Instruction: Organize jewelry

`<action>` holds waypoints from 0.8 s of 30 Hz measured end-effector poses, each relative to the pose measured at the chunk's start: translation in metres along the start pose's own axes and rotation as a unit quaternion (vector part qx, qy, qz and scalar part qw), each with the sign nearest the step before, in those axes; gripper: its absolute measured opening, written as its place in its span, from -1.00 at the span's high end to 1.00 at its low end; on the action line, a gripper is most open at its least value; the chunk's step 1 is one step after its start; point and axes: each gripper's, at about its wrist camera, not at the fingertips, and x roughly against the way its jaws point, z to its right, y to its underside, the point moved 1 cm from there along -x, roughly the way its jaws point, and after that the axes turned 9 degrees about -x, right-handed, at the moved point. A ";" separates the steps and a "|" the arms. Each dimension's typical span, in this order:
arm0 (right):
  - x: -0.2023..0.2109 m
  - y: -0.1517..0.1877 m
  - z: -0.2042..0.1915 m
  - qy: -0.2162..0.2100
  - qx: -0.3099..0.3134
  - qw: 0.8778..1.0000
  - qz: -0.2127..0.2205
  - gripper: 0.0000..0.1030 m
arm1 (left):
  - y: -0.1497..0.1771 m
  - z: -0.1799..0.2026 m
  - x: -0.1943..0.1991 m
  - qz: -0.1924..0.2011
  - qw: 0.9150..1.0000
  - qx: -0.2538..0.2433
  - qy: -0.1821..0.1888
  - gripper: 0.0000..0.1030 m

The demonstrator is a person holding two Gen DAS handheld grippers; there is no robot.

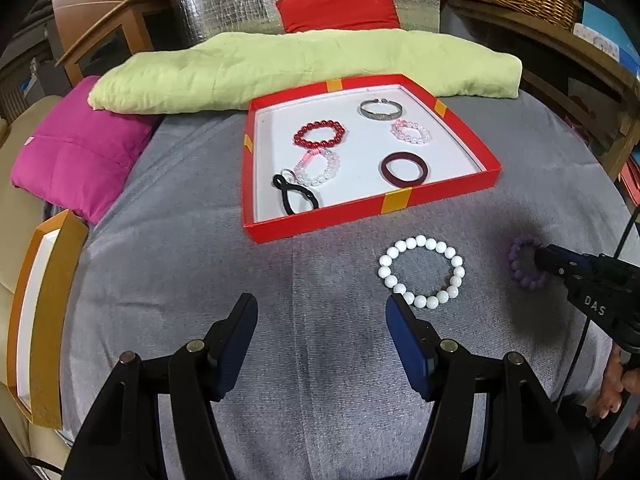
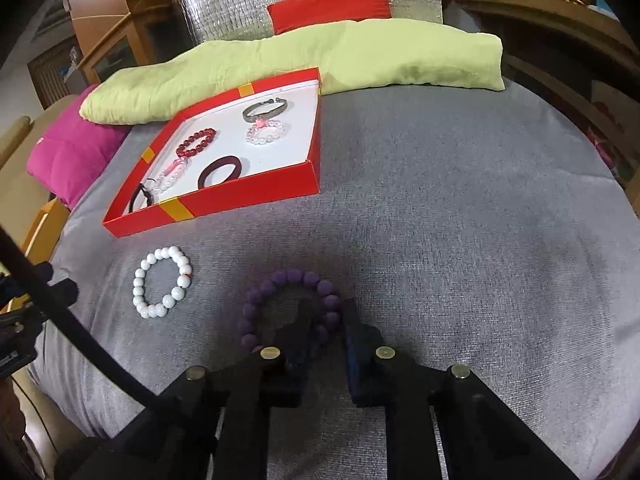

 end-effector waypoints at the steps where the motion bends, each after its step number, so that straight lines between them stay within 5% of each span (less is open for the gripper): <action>1: 0.001 0.001 0.002 -0.006 -0.002 1.000 0.000 0.70 | 0.000 0.000 -0.002 -0.003 1.000 0.000 0.006 -0.31; 9: -0.003 0.002 0.006 -0.019 -0.006 1.000 -0.007 0.68 | -0.004 0.007 -0.027 -0.032 0.996 0.017 0.087 -0.31; 24: -0.003 0.002 0.018 -0.061 -0.035 0.997 -0.008 0.67 | -0.022 0.035 -0.065 -0.040 0.993 0.004 0.113 -0.25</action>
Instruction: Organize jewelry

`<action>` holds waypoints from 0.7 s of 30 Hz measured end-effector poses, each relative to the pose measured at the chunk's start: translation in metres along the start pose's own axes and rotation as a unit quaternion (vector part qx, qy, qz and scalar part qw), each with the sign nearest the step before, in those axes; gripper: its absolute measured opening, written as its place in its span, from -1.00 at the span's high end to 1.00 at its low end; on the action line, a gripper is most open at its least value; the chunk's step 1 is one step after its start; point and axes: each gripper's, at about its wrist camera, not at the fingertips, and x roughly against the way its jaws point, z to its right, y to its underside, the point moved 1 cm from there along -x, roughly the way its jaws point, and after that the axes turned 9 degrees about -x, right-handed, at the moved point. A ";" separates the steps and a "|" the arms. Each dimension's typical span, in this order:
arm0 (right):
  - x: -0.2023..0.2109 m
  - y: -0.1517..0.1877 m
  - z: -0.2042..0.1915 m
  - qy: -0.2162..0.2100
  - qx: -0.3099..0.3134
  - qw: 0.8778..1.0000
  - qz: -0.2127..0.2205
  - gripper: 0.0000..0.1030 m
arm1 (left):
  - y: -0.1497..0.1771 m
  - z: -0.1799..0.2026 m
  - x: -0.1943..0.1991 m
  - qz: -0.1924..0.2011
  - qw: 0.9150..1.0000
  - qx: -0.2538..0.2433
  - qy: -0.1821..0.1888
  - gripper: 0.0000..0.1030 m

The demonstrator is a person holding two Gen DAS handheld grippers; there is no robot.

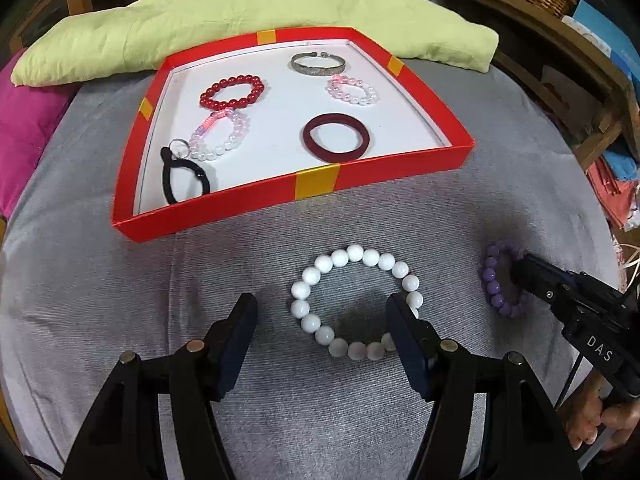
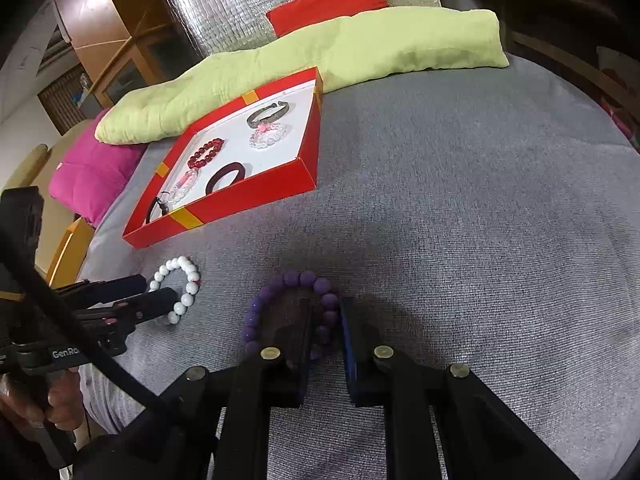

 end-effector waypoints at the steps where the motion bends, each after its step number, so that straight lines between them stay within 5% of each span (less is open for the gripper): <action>1: 0.000 0.000 0.000 0.001 0.001 1.000 0.001 0.67 | 0.001 0.000 0.000 0.005 1.000 -0.001 -0.005 0.00; 5: 0.001 0.000 0.002 -0.003 -0.004 1.000 0.001 0.67 | 0.003 -0.007 0.002 0.012 1.000 0.002 -0.005 0.72; 21: 0.005 0.003 -0.003 0.013 -0.014 1.000 -0.017 0.68 | 0.018 -0.022 0.043 0.052 0.998 0.011 -0.025 0.82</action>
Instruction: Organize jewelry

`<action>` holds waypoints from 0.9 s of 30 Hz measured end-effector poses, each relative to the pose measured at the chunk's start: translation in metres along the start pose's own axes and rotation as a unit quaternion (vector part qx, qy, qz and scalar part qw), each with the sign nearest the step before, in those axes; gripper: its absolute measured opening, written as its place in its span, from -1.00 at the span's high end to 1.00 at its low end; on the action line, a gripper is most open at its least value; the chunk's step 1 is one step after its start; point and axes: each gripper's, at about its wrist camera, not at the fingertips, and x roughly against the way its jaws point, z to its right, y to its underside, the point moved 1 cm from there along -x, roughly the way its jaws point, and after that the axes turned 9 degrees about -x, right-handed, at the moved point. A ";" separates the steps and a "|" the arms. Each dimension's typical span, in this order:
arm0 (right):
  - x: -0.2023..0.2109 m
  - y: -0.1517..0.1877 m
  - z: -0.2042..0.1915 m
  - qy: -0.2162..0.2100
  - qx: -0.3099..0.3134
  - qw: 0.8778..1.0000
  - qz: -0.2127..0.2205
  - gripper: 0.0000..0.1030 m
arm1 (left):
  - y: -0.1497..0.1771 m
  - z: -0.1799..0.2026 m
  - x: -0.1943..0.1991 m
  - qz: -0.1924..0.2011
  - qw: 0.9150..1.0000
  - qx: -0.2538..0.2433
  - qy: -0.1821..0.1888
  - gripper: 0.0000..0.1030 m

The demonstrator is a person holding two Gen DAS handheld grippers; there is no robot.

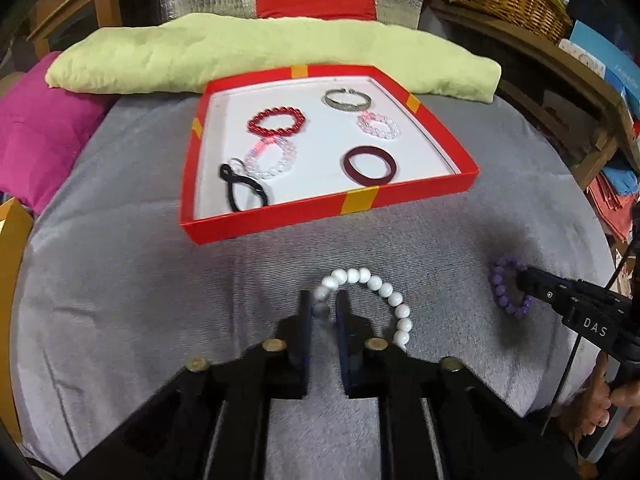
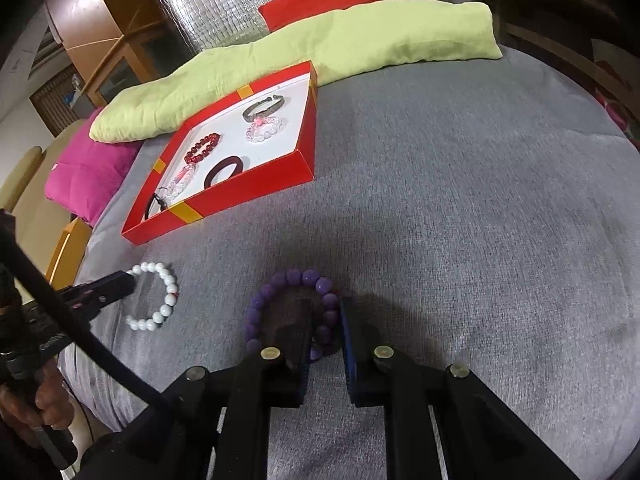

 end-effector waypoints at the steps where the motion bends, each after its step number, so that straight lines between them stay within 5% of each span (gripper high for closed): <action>1: 0.001 0.000 0.000 0.000 -0.002 1.000 -0.002 0.68 | 0.001 -0.001 0.004 0.002 1.000 0.001 0.000 0.82; 27: 0.014 0.022 -0.005 0.022 -0.008 0.999 -0.034 0.68 | 0.041 -0.046 0.038 0.011 0.998 0.043 -0.039 0.82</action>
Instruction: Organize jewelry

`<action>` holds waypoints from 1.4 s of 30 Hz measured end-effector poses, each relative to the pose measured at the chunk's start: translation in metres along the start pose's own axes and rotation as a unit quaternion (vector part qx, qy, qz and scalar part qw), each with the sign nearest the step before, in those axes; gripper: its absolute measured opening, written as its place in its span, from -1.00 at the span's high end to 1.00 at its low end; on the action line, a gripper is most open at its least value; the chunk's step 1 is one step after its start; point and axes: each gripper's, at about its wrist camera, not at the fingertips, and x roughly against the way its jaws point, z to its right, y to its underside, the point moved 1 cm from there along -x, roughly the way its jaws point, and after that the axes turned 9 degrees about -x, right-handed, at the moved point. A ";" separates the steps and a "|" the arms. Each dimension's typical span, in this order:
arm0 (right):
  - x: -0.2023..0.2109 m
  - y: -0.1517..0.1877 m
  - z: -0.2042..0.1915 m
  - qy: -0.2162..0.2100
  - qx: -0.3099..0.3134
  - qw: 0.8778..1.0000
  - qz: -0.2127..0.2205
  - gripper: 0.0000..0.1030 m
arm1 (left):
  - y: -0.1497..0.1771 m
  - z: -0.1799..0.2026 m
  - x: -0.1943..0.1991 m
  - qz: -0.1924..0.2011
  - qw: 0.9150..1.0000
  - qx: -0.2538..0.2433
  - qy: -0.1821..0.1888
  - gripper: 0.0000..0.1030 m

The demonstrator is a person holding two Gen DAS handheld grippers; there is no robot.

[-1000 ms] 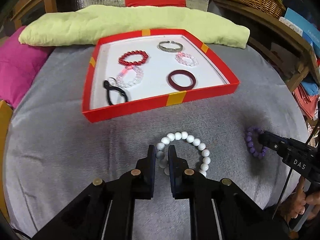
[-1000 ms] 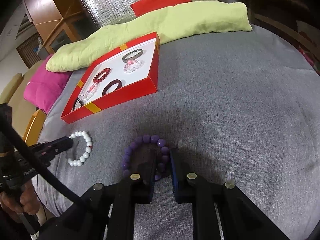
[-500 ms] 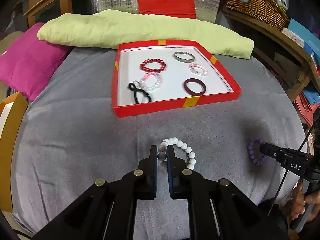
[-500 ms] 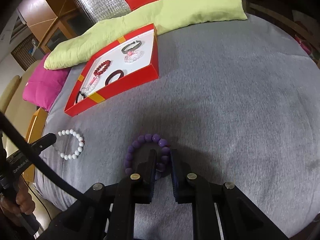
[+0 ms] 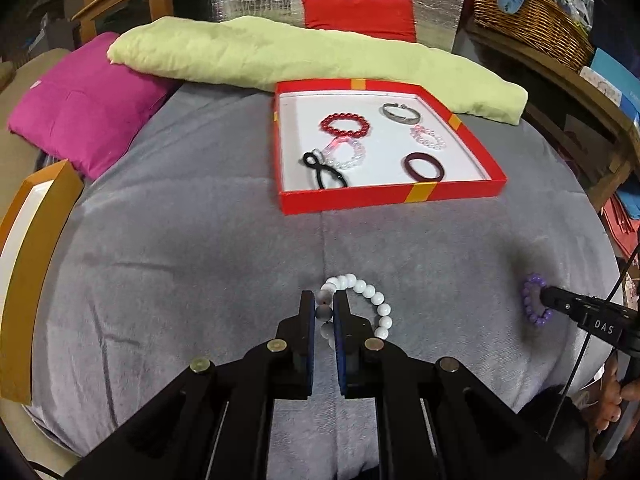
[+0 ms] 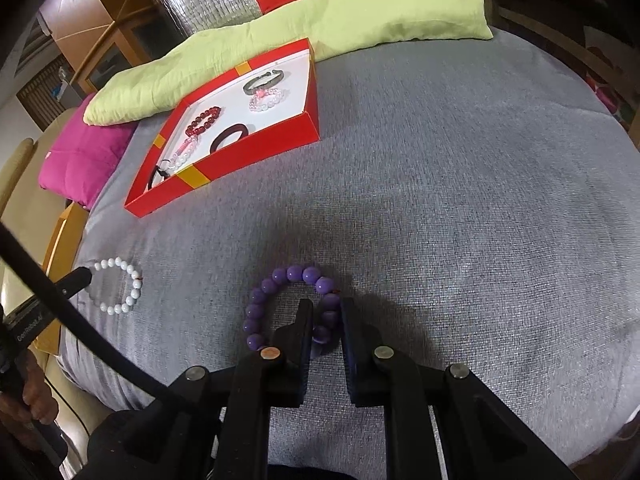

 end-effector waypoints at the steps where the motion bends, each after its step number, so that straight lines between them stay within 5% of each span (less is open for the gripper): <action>1: -0.001 0.000 0.000 0.000 0.000 1.000 0.000 0.68 | 0.001 -0.001 0.000 0.000 1.000 0.002 0.000 0.82; 17: -0.003 0.001 -0.003 0.012 0.012 1.000 0.004 0.68 | 0.012 -0.022 -0.009 -0.018 0.999 0.029 0.015 0.80; 22: -0.003 0.001 -0.003 0.012 0.013 1.000 0.004 0.68 | 0.017 -0.022 -0.009 -0.027 0.999 0.033 0.030 -0.02; 28: -0.004 0.001 -0.004 0.013 0.015 1.000 0.005 0.68 | 0.022 -0.011 -0.009 -0.033 0.997 0.031 0.064 -0.26; 36: -0.004 0.001 -0.004 0.014 0.018 1.000 0.007 0.68 | 0.021 0.000 -0.021 -0.034 0.998 0.019 0.056 -0.26; 38: -0.005 0.001 -0.005 0.015 0.020 1.000 0.007 0.68 | 0.021 0.000 -0.020 -0.023 0.998 0.017 0.053 -0.11; 40: -0.006 0.001 -0.006 0.017 0.022 1.000 0.008 0.68 | 0.021 -0.001 -0.023 -0.026 0.998 0.017 0.055 0.30; 42: -0.006 0.000 -0.006 0.019 0.023 1.000 0.008 0.68 | 0.023 -0.002 -0.026 -0.028 0.997 0.023 0.062 0.32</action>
